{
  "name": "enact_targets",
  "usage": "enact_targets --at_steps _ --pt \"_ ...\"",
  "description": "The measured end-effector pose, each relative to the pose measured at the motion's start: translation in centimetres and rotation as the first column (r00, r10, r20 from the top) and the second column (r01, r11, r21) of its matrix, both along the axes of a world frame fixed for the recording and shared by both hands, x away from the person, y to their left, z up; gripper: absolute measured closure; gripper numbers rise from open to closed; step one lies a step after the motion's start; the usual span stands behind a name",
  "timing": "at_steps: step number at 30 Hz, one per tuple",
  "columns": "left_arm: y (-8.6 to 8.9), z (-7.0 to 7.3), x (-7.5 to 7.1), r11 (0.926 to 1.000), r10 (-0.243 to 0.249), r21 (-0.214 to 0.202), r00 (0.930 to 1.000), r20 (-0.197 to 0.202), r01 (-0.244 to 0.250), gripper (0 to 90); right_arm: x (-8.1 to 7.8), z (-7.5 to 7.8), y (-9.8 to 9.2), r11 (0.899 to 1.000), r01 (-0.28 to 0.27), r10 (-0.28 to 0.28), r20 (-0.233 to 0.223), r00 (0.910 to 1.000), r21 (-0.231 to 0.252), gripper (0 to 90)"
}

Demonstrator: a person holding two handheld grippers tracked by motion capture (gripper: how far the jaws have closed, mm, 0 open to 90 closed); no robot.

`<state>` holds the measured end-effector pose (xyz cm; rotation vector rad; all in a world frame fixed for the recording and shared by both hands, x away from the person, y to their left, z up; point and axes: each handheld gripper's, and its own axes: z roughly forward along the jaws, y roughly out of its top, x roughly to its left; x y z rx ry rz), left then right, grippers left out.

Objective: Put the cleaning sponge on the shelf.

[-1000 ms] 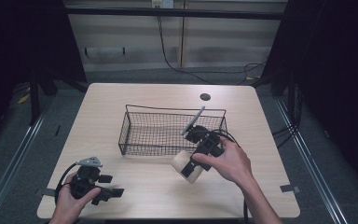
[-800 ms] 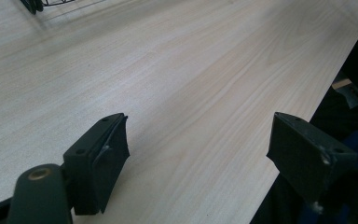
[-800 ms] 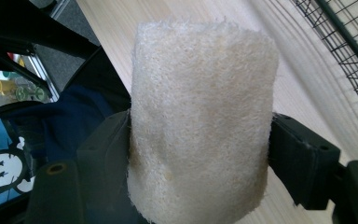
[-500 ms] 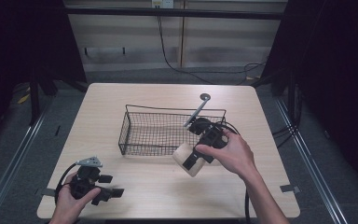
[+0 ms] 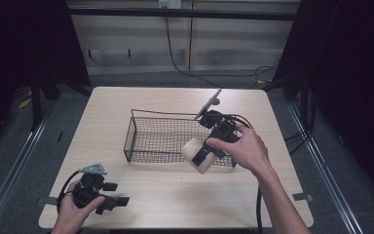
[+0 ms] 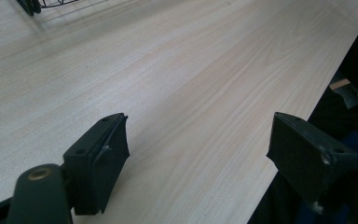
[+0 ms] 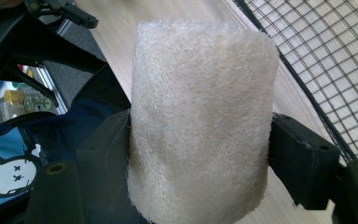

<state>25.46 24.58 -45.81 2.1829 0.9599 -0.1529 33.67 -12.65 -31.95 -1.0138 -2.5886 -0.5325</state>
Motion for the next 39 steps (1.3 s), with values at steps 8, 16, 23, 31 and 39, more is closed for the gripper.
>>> enact_targets --at_steps 8,16,23,31,39 --pt "0.0 0.0 0.0 1.0 0.0 0.0 1.0 0.001 0.0 19.7 1.7 0.4 -0.7 0.997 0.068 -0.069 -0.002 0.9976 -0.022 25.1" --pt "0.1 0.0 0.0 1.0 -0.001 0.0 1.0 -0.003 0.001 19.7 3.0 0.0 -1.3 0.99 0.133 -0.133 0.003 0.9911 -0.037 25.1" --pt "0.1 0.0 0.0 1.0 0.003 -0.002 1.0 -0.004 -0.003 19.7 3.8 -0.4 -2.1 0.979 0.2 -0.201 0.0 0.9797 -0.043 25.1" --pt "0.1 0.0 0.0 1.0 0.004 -0.008 1.0 -0.002 -0.004 19.7 4.4 -0.9 -2.8 0.962 0.271 -0.272 -0.003 0.9624 -0.043 25.1" --pt "0.1 0.0 0.0 1.0 0.005 -0.005 1.0 -0.003 -0.006 19.7 4.7 -1.7 -3.8 0.932 0.356 -0.357 0.002 0.9341 -0.067 25.1"
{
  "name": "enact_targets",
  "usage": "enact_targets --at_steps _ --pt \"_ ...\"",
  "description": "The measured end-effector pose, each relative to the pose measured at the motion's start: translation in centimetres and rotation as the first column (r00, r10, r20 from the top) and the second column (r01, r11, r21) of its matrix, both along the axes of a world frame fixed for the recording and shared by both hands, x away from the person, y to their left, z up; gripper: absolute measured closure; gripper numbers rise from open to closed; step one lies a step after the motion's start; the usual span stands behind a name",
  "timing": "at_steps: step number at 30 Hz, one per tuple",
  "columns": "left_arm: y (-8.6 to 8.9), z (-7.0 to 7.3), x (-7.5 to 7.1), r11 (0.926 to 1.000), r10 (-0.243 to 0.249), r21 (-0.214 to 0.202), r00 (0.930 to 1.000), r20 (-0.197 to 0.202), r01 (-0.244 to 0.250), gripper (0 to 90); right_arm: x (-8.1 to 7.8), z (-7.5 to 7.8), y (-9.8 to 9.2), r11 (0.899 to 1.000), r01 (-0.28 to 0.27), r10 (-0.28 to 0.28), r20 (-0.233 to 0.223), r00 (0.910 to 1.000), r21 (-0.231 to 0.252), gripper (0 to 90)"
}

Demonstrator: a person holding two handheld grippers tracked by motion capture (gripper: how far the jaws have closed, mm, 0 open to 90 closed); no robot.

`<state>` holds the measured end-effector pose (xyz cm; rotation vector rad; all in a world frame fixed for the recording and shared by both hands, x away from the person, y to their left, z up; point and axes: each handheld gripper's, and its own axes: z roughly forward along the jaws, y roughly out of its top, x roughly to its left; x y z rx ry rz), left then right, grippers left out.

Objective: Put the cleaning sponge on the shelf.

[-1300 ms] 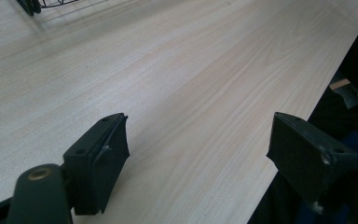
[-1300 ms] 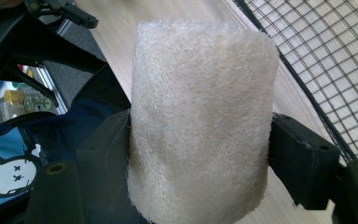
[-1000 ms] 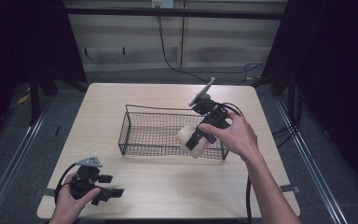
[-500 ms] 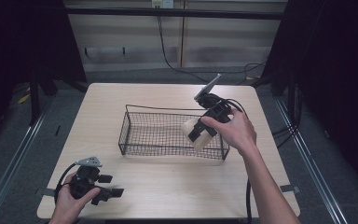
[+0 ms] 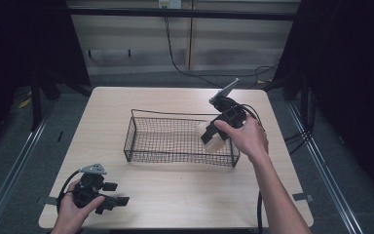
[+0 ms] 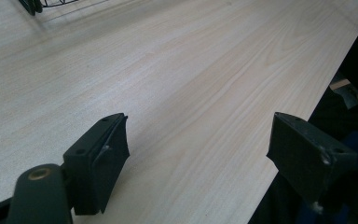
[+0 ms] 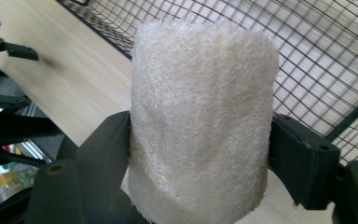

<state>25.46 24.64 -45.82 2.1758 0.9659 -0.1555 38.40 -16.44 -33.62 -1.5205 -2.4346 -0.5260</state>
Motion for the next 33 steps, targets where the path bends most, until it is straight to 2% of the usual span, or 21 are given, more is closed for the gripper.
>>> enact_targets --at_steps 12,22,26,33 --pt "0.0 0.0 0.0 1.0 -0.005 0.006 1.0 -0.001 0.005 19.7 0.4 -0.8 -1.4 0.992 0.123 -0.123 -0.001 0.9924 -0.015 25.0" --pt "0.0 0.0 0.1 1.0 -0.003 0.007 1.0 0.001 0.003 19.7 0.7 -2.0 -1.6 0.985 0.158 -0.158 0.004 0.9874 -0.067 25.0" --pt "0.0 0.0 0.0 1.0 -0.001 0.002 1.0 0.0 0.001 19.7 1.0 -2.6 -1.8 0.98 0.188 -0.189 -0.006 0.982 -0.061 25.0" --pt "0.0 0.0 0.0 1.0 0.001 -0.002 1.0 0.0 -0.001 19.7 1.2 -3.8 -1.8 0.97 0.227 -0.229 -0.017 0.9732 -0.082 25.0"
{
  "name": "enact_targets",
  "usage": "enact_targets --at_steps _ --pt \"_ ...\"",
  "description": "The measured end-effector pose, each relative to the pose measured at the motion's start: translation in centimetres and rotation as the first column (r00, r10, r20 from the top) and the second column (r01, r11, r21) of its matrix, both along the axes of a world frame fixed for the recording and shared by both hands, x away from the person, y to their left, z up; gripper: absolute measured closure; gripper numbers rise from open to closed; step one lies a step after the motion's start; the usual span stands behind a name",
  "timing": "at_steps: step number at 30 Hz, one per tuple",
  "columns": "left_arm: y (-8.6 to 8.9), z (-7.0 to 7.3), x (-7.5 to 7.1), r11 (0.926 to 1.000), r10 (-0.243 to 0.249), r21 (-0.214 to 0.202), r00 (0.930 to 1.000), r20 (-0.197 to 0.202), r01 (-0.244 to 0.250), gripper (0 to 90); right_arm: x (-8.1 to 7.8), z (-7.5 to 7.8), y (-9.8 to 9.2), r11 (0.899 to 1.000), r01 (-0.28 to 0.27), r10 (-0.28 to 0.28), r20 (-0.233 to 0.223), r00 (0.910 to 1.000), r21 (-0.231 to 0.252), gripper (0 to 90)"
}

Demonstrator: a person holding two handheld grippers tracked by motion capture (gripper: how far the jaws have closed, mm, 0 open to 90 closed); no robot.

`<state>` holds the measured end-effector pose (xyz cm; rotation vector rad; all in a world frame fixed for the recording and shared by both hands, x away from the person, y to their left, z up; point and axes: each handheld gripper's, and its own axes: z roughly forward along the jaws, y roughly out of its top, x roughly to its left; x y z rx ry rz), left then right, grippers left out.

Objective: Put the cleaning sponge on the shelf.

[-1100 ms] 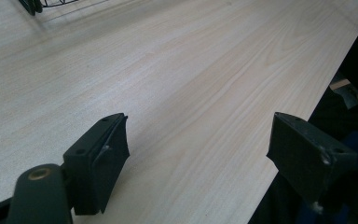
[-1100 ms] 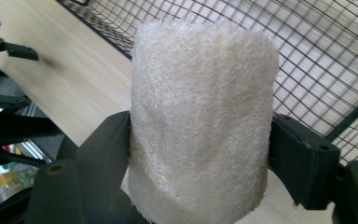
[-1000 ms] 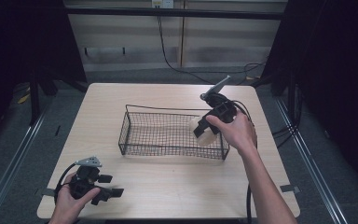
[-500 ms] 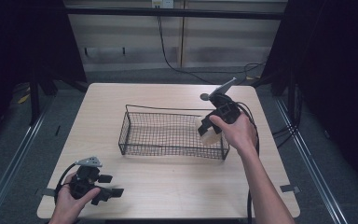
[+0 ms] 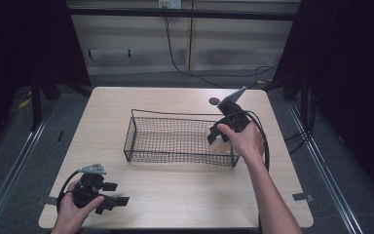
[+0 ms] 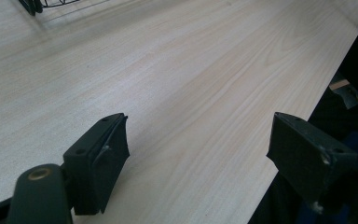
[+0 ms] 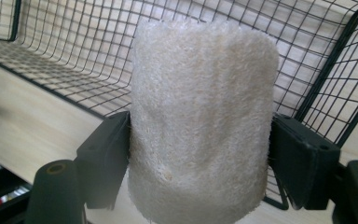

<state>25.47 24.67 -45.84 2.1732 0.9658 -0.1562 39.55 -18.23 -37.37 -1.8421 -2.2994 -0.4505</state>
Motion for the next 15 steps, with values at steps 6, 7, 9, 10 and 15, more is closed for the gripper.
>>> enact_targets --at_steps 6,7,9,10,15 --pt "0.0 0.0 0.0 1.0 -0.003 0.002 1.0 0.001 0.003 19.7 0.1 -0.9 -0.4 0.999 0.04 -0.04 -0.001 0.9992 -0.001 25.0" --pt "0.0 0.0 0.0 1.0 -0.001 0.003 1.0 0.002 0.001 19.7 0.1 -1.0 -0.4 0.999 0.044 -0.044 -0.007 0.999 -0.004 25.0" --pt "0.0 0.0 0.0 1.0 -0.001 0.003 1.0 0.003 0.001 19.6 0.2 -1.1 -0.3 0.998 0.054 -0.054 -0.004 0.9985 -0.015 25.0" --pt "0.0 0.0 0.0 1.0 -0.003 0.002 1.0 0.001 0.003 19.7 0.2 -1.2 -0.3 0.998 0.055 -0.055 0.003 0.9985 -0.022 25.0" --pt "0.0 0.0 0.0 1.0 0.001 0.003 1.0 0.003 -0.001 19.7 0.5 -2.0 -0.2 0.996 0.075 -0.076 -0.014 0.997 -0.047 25.0"
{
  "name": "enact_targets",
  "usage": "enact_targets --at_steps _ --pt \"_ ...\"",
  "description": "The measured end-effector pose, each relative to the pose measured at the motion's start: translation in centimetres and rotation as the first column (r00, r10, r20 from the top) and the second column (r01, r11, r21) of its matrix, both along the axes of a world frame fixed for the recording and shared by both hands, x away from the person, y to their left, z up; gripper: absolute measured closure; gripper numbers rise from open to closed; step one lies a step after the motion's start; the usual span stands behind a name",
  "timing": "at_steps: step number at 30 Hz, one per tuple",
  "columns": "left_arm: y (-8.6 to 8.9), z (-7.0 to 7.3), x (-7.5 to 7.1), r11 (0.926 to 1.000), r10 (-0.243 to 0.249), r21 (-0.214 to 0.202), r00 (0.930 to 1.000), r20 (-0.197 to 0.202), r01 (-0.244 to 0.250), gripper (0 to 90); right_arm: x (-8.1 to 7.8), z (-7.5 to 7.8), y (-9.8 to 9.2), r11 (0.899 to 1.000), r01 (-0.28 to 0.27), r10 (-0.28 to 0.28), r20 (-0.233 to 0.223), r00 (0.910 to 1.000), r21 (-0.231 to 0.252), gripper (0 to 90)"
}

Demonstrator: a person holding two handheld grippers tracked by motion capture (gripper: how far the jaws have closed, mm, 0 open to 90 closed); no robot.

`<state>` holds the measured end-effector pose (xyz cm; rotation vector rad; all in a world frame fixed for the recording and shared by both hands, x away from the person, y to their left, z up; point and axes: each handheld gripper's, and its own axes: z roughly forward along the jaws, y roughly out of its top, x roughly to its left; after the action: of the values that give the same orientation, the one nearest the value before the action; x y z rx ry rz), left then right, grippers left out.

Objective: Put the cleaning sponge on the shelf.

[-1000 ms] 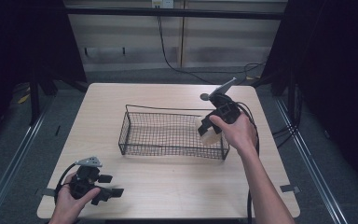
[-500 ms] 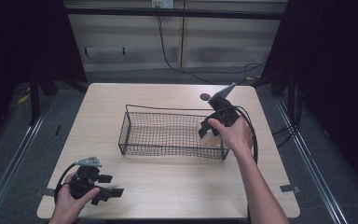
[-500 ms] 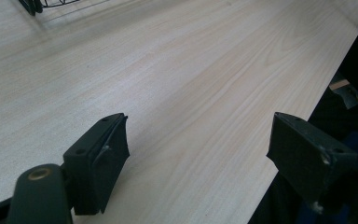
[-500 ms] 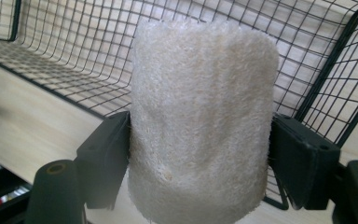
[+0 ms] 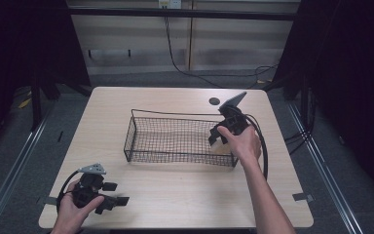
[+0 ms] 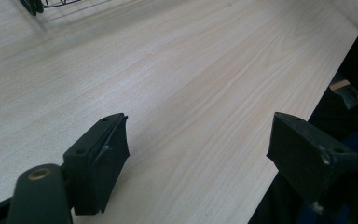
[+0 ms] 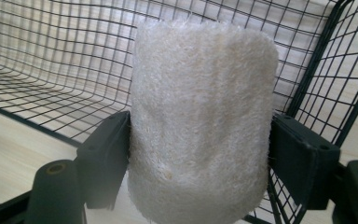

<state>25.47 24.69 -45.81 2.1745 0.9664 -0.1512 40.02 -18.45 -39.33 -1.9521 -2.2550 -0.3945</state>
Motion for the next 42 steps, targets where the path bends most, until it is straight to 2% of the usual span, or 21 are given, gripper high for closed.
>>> enact_targets --at_steps 5,14,20,26,37,42 --pt "0.0 0.0 0.0 1.0 0.002 -0.004 1.0 0.0 -0.002 19.7 0.2 -0.7 0.4 1.0 -0.017 0.016 -0.014 0.9998 -0.022 25.0" --pt "0.0 0.0 0.0 1.0 0.001 -0.003 1.0 0.0 -0.001 19.7 0.2 -1.7 0.7 0.999 0.014 -0.015 -0.023 0.9996 -0.05 25.1" --pt "0.0 0.0 0.0 1.0 -0.004 -0.003 1.0 -0.002 0.004 19.7 0.2 -2.3 0.7 0.998 0.009 -0.011 -0.033 0.9994 -0.065 25.1" --pt "0.0 0.0 0.0 1.0 -0.004 0.002 1.0 -0.004 0.004 19.7 0.2 -2.9 0.8 0.996 0.027 -0.031 -0.043 0.9986 -0.083 25.0" --pt "0.0 0.0 0.0 1.0 -0.004 -0.001 1.0 -0.002 0.004 19.7 0.2 -3.8 0.8 0.994 0.044 -0.048 -0.031 0.9984 -0.102 24.7" --pt "0.0 0.0 0.0 1.0 -0.002 -0.001 1.0 -0.002 0.002 19.7 0.2 -4.2 0.7 0.992 0.045 -0.05 -0.039 0.998 -0.115 24.5"
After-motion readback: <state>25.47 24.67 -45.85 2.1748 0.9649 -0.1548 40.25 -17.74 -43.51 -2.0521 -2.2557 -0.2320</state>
